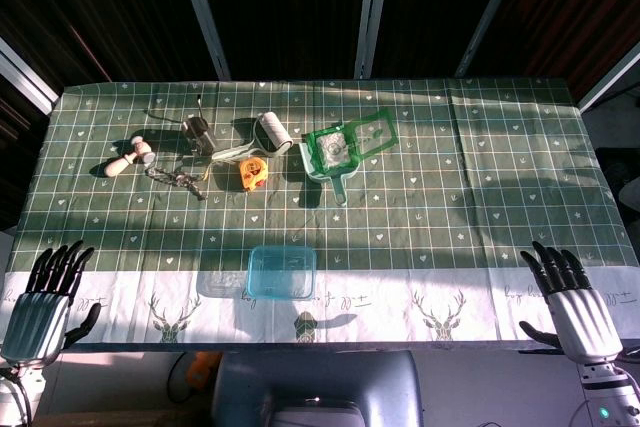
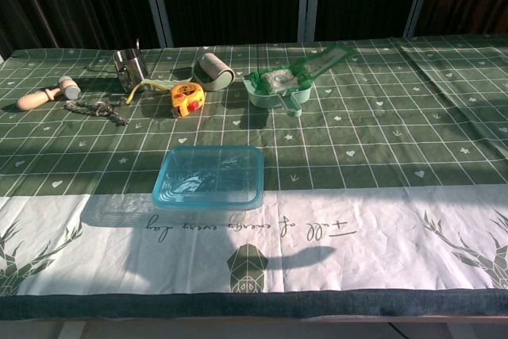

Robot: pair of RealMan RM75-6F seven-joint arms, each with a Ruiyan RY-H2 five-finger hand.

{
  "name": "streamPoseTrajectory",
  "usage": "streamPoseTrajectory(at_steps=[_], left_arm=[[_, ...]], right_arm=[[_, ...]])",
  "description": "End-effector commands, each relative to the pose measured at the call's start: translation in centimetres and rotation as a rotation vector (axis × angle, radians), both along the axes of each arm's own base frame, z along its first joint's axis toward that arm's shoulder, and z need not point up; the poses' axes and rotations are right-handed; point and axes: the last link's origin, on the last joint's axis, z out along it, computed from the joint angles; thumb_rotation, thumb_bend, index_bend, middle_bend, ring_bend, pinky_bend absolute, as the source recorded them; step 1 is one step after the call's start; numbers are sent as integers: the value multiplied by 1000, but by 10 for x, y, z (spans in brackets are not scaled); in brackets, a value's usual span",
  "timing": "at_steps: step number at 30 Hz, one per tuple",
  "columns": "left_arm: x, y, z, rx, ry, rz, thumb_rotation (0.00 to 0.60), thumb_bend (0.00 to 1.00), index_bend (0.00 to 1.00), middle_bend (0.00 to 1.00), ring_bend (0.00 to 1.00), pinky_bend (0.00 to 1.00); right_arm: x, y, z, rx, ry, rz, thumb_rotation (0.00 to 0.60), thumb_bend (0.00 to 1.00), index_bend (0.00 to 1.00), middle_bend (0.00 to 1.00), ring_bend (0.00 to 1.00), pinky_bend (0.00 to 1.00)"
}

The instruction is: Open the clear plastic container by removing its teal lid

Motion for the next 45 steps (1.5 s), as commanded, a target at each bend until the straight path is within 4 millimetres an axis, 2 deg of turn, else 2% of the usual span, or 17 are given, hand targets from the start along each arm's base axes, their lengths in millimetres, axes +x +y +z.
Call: streamPoseTrajectory(at_steps=[1, 5, 10, 14, 17, 22, 29, 37, 45], left_arm=[[3, 1, -5, -33, -16, -22, 600, 323, 0, 0, 0, 0], [13, 10, -23, -147, -107, -120, 600, 310, 0, 0, 0, 0], [35, 35, -59, -357, -202, -230, 600, 289, 0, 0, 0, 0], [60, 55, -92, -487, -217, -294, 600, 287, 0, 0, 0, 0], [79, 66, -116, -535, -193, -350, 600, 289, 0, 0, 0, 0], [89, 71, -131, -577, -170, -372, 600, 289, 0, 0, 0, 0], [124, 102, -171, -655, -192, -371, 600, 292, 0, 0, 0, 0], [133, 115, -189, -650, -160, -366, 600, 288, 0, 0, 0, 0], [130, 130, -192, -668, -149, -291, 600, 287, 0, 0, 0, 0]], right_arm=[[0, 0, -1, 7, -1, 0, 600, 156, 0, 0, 0, 0], [1, 1, 1, 2, -7, 5, 600, 157, 0, 0, 0, 0], [0, -1, 0, 9, -3, 0, 600, 157, 0, 0, 0, 0], [-2, -3, -1, 19, 0, -8, 600, 156, 0, 0, 0, 0], [-2, -3, -1, 25, -5, -14, 600, 157, 0, 0, 0, 0], [-1, -2, -1, 32, -9, -9, 600, 156, 0, 0, 0, 0], [0, 0, 1, 55, -24, -9, 600, 157, 0, 0, 0, 0], [1, 1, 1, 63, -26, -5, 600, 156, 0, 0, 0, 0], [0, 0, 2, 59, -30, -8, 600, 157, 0, 0, 0, 0]])
